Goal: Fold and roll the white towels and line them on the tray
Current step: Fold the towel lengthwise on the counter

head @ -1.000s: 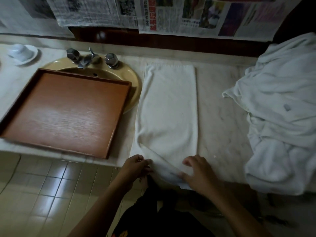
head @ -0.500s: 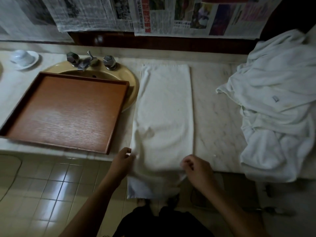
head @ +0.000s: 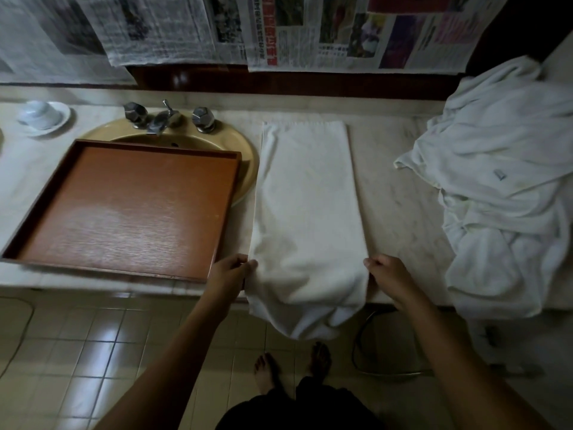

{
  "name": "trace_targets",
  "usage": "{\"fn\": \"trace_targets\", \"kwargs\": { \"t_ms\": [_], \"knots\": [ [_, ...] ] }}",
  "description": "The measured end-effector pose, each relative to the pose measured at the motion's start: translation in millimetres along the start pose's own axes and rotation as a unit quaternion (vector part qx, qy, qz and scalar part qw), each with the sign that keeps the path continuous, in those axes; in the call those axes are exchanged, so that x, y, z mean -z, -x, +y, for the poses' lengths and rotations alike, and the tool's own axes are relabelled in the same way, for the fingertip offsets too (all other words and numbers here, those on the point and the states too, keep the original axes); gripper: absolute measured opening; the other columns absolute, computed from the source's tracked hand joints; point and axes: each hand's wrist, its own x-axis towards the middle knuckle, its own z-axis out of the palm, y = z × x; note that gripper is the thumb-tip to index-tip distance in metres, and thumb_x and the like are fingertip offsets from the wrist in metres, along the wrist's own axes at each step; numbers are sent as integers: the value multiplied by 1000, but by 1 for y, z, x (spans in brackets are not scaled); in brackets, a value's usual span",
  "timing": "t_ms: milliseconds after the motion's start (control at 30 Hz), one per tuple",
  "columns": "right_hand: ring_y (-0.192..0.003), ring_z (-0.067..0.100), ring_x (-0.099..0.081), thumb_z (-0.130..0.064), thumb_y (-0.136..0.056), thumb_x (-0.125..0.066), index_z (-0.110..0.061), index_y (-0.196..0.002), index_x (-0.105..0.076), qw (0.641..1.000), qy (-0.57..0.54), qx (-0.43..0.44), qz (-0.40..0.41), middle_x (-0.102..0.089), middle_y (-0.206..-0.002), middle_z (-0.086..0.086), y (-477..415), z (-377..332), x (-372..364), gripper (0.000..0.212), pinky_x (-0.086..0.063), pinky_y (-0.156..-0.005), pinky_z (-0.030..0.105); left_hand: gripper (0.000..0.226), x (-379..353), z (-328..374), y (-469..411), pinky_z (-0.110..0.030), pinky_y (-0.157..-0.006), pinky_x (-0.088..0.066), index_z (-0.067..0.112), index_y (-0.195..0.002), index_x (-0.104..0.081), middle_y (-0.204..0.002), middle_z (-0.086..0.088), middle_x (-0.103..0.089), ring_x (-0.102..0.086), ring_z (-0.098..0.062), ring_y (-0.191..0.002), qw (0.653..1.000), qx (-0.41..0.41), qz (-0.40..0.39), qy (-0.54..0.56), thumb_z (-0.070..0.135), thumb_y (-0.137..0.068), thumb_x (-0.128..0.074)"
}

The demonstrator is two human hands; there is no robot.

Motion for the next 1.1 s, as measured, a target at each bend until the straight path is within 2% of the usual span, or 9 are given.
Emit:
{"fn": "trace_targets", "kwargs": {
  "t_ms": [67,200,267,333,500,567,733,1033,1100],
  "knots": [
    [-100,33,-65,-30,-100,-62,-9,-95,-69,999,33,-16,4,-69,-101,16,3,10,2,23,-50,-87,40,10,4,-11,-3,-48,-75,-64,9,-87,-76,-85,-12,-73,-72,-34,-86,998,4,7,-66,15,-94,-72],
    [-110,40,-62,-34,-100,-62,-4,-117,-61,994,81,-13,73,-68,-117,20,8,2,-11,35,-50,-92,41,22,-5,-11,-6,-28,-66,-59,6,-109,-76,-92,-4,-73,-71,-19,-83,979,-29,-5,-201,23,-96,-70],
    [-112,40,-62,-42,-97,-66,-1,-123,-57,992,81,-3,98,-66,-120,21,9,-11,-18,50,-52,-92,43,31,-12,-1,-10,-28,-74,-56,7,-117,-73,-99,-3,-70,-69,-19,-89,973,-44,1,-225,30,-96,-70],
    [-114,41,-62,-45,-94,-68,1,-126,-55,989,96,-7,110,-65,-123,22,8,-20,-25,57,-52,-92,44,33,-19,9,-15,-31,-83,-56,9,-117,-72,-101,-4,-69,-67,-22,-95,974,-45,7,-223,33,-95,-70],
    [-108,42,-63,-41,-100,-58,-1,-110,-68,993,100,-21,64,-69,-116,23,-8,-24,-14,43,-49,-89,39,10,-25,23,-21,-29,-74,-57,19,-91,-74,-85,4,-71,-71,-16,-85,981,-57,31,-182,28,-90,-77],
    [-113,43,-61,-38,-103,-53,-2,-116,-70,994,89,-34,50,-68,-121,24,-10,-16,-4,42,-47,-92,38,11,-22,19,-21,-33,-75,-61,20,-91,-75,-83,6,-72,-71,-13,-79,980,-65,31,-184,30,-89,-78],
    [-114,42,-60,-35,-104,-52,-3,-123,-65,989,111,-32,91,-68,-122,21,-5,-6,-6,39,-47,-93,42,22,-20,14,-25,-8,-50,-44,9,-108,-75,-80,2,-72,-68,-8,-69,978,-48,9,-203,27,-95,-72],
    [-115,39,-62,-39,-98,-63,-8,-123,-60,989,87,-6,117,-69,-120,16,-54,-46,0,40,-50,-96,44,24,-36,65,-81,-22,-57,-47,9,-109,-76,-87,-6,-74,-67,-14,-68,976,-61,40,-206,26,-92,-75],
    [-115,39,-63,-39,-98,-62,-9,-121,-61,989,92,3,116,-70,-119,16,-79,-60,7,38,-51,-95,43,26,-41,79,-102,-26,-66,-53,9,-108,-76,-88,-10,-75,-71,-21,-76,972,-58,57,-221,29,-91,-75]
  ]
}}
